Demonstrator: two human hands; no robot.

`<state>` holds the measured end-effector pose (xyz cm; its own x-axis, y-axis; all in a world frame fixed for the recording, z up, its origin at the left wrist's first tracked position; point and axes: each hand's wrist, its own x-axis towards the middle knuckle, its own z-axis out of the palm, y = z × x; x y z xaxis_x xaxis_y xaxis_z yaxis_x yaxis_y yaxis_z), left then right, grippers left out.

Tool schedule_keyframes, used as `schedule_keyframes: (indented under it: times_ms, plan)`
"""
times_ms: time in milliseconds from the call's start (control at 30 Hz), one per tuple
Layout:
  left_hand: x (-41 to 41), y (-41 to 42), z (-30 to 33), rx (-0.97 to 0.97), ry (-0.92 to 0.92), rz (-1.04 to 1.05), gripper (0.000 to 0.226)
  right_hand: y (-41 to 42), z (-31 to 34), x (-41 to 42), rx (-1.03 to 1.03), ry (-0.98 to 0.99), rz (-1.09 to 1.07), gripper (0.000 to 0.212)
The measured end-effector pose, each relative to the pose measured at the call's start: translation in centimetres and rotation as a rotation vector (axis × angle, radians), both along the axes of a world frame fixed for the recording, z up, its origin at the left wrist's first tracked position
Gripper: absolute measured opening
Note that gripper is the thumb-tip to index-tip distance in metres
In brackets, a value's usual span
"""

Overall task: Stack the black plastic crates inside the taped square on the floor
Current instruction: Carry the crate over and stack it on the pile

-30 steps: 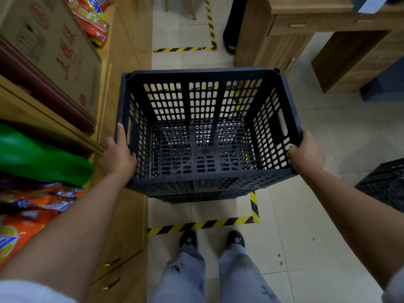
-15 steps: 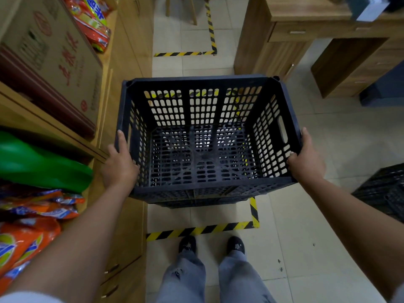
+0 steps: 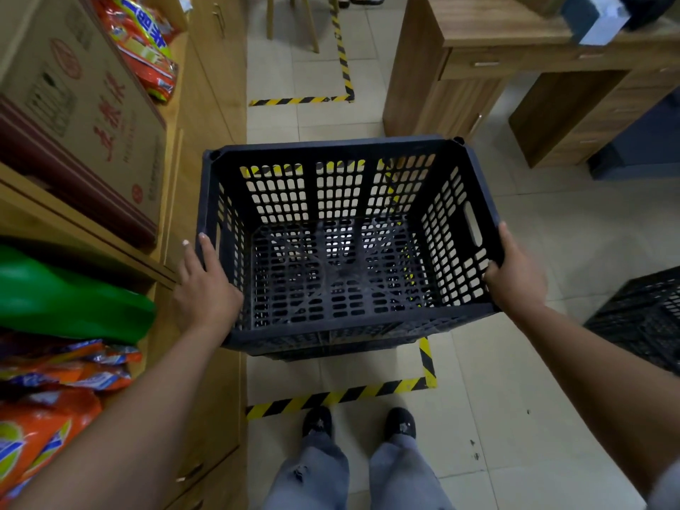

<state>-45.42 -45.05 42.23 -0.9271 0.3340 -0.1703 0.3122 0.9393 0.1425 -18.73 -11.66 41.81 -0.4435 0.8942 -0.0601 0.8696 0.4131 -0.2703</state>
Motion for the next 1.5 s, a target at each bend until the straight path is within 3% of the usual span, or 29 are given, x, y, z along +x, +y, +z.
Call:
schedule_keyframes:
  times_ms: [133,300,533,667,767,867,1167,1300,1500]
  plan:
    - [0.2,-0.2,-0.2,-0.018,0.054,-0.059,0.090,-0.6,0.0,0.1,0.143,0.061,0.135,0.055]
    - [0.1,-0.2,-0.1,-0.026,0.044,-0.064,0.090,-1.4,0.0,-0.1,0.027,-0.025,0.138,0.060]
    - [-0.2,0.0,-0.2,-0.030,0.033,-0.076,0.096,-1.6,0.3,-0.2,0.053,0.072,0.087,0.054]
    - [0.0,-0.2,0.2,-0.100,0.021,-0.095,0.096,-1.5,0.3,-0.3,0.055,-0.028,0.141,0.056]
    - [0.5,0.0,1.3,-0.246,0.066,-0.214,0.093,-1.4,1.0,-0.3,0.003,-0.116,0.198,0.059]
    - [2.0,2.3,3.7,-0.223,0.128,-0.372,0.084,-1.3,2.9,1.1,-0.022,-0.103,0.256,0.061]
    - [15.9,17.9,11.0,0.062,0.177,-0.666,0.065,2.8,10.3,13.8,0.074,0.041,0.316,0.060]
    - [24.8,24.4,12.9,0.206,0.135,-0.775,0.059,5.8,12.6,22.4,0.104,0.110,0.262,0.060]
    - [37.3,33.8,14.0,0.264,0.103,-0.974,0.057,10.2,13.5,36.3,0.118,0.112,0.106,0.059]
